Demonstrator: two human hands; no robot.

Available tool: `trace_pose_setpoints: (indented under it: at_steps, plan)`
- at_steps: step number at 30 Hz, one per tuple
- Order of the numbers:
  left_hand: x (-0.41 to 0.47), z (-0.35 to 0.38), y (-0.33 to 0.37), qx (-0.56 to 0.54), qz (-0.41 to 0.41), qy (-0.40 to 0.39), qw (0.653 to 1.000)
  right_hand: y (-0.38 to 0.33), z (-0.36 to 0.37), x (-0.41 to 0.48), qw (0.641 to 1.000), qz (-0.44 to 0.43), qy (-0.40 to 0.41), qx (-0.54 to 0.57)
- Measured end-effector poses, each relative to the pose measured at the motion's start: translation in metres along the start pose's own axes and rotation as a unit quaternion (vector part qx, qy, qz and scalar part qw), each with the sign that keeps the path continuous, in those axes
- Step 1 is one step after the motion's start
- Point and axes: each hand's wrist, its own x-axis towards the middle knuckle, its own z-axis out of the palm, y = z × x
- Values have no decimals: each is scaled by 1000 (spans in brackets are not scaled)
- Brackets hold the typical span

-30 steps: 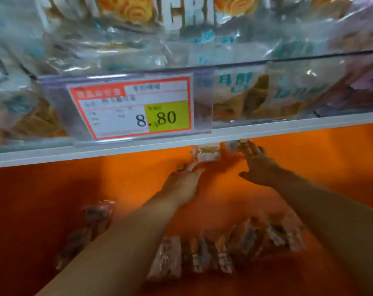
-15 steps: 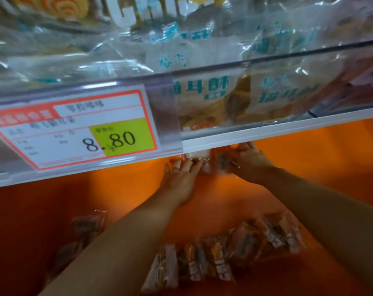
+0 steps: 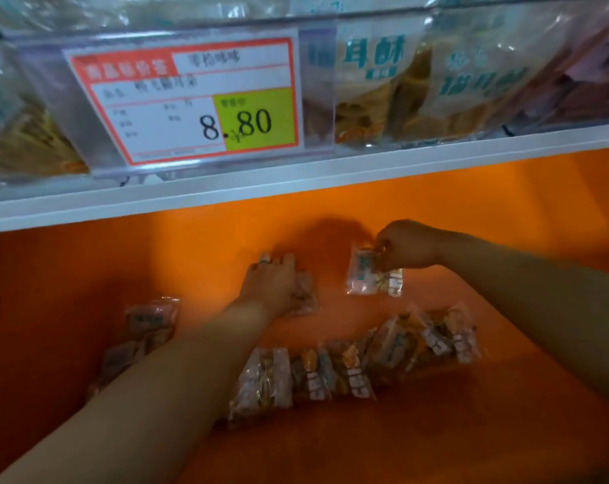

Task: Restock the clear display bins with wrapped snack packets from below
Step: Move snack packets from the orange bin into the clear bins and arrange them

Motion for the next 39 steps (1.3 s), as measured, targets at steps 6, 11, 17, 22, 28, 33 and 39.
trace_pose_setpoints:
  at_steps: [6,11,17,22,28,33,39]
  plan:
    - [-9,-17,0,-270,57,-27,961,4,-44,-66,993,-29,-11,111]
    - [-30,-41,8,-286,95,-178,937,2,-34,-87,983,-36,-146,104]
    - [-44,2,39,-154,163,-267,937,3,34,-65,985,-51,-162,3]
    - [-45,19,46,-184,133,-230,946,7,43,-64,983,-11,-173,56]
    - [-37,30,38,-216,111,-249,938,-3,50,-57,982,-61,-181,15]
    - [-32,32,33,-243,93,-253,932,-6,53,-55,987,-80,-127,59]
    - [-29,11,3,-314,53,-216,923,-15,52,-51,991,-87,3,101]
